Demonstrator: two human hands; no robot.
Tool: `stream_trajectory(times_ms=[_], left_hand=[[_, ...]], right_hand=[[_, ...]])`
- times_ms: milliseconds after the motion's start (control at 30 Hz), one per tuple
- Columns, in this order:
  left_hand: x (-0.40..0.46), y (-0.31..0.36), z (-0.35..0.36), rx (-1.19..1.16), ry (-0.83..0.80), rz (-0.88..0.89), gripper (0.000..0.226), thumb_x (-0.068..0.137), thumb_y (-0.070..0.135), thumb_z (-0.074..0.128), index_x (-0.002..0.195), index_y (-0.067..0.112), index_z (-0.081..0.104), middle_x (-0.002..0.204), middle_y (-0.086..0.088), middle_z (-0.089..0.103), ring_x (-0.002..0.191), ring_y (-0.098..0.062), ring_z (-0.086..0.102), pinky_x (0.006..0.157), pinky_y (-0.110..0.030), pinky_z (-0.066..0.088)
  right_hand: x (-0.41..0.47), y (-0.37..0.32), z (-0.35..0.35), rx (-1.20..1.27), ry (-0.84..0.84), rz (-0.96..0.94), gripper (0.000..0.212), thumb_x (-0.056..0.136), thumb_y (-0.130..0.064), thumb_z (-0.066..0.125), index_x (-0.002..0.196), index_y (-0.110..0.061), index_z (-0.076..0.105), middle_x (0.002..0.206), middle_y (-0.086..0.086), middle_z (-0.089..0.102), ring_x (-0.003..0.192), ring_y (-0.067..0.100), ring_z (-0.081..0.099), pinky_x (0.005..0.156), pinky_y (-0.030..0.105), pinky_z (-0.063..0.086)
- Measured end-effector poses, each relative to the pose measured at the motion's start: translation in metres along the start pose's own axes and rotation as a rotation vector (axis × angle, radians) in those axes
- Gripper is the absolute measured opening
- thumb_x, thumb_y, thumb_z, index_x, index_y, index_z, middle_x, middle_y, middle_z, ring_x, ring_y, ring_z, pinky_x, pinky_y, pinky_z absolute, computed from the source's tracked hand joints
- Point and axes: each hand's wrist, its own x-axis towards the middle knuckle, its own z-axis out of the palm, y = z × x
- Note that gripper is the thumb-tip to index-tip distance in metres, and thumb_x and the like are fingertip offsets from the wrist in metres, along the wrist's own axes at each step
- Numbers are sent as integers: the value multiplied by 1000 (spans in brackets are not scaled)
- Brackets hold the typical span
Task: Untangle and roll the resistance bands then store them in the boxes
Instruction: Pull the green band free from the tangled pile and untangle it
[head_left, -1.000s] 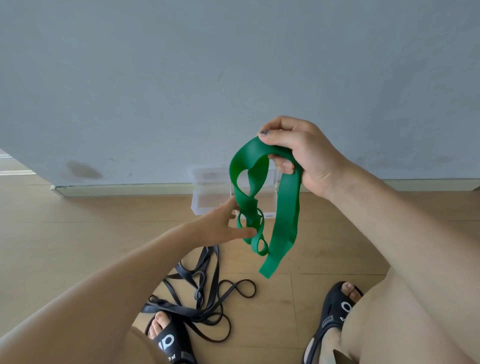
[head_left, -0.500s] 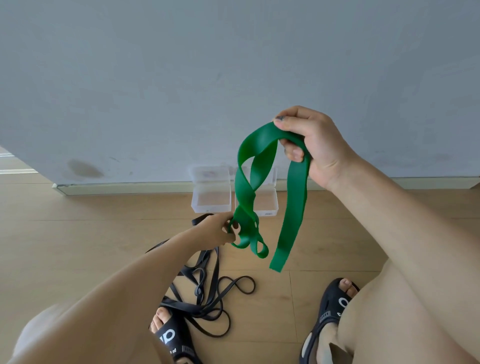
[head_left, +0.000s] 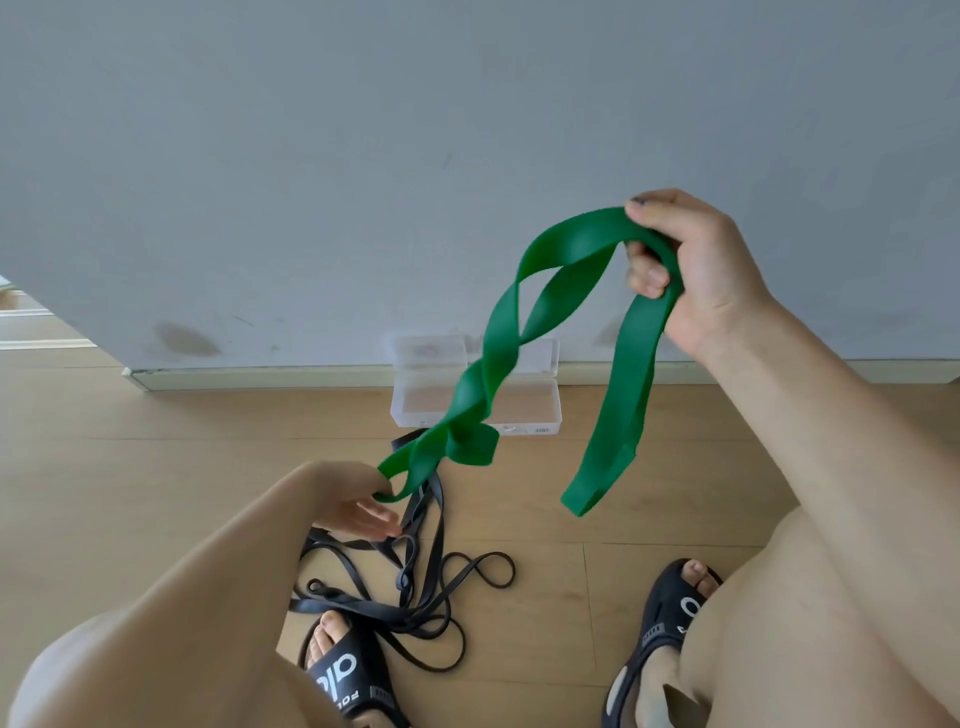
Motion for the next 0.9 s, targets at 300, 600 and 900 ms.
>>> stream_trajectory(times_ms=[300, 600, 900], left_hand=[[-46, 76, 17, -444, 39, 576, 18, 103, 16, 53, 113, 4, 62, 99, -19, 73, 80, -22, 71, 84, -37, 61], [-60, 77, -4, -1093, -144, 329, 31, 111, 26, 40, 108, -3, 51, 84, -34, 67, 51, -22, 70, 56, -24, 59], [-47, 66, -18, -1031, 24, 401, 17, 103, 8, 58, 115, -3, 62, 120, -22, 67, 76, -23, 76, 54, -28, 62]], right_hand=[[-5, 15, 16, -215, -124, 60, 18, 95, 0, 58, 79, -9, 59, 56, 4, 52, 40, 14, 32, 43, 26, 20], [-8, 19, 11, -418, -60, 71, 16, 92, 0, 63, 78, -8, 62, 56, -1, 52, 39, 6, 45, 46, 26, 20], [-6, 13, 8, -347, -21, 27, 19, 92, -1, 62, 76, -10, 60, 57, -1, 54, 38, 9, 42, 47, 29, 19]])
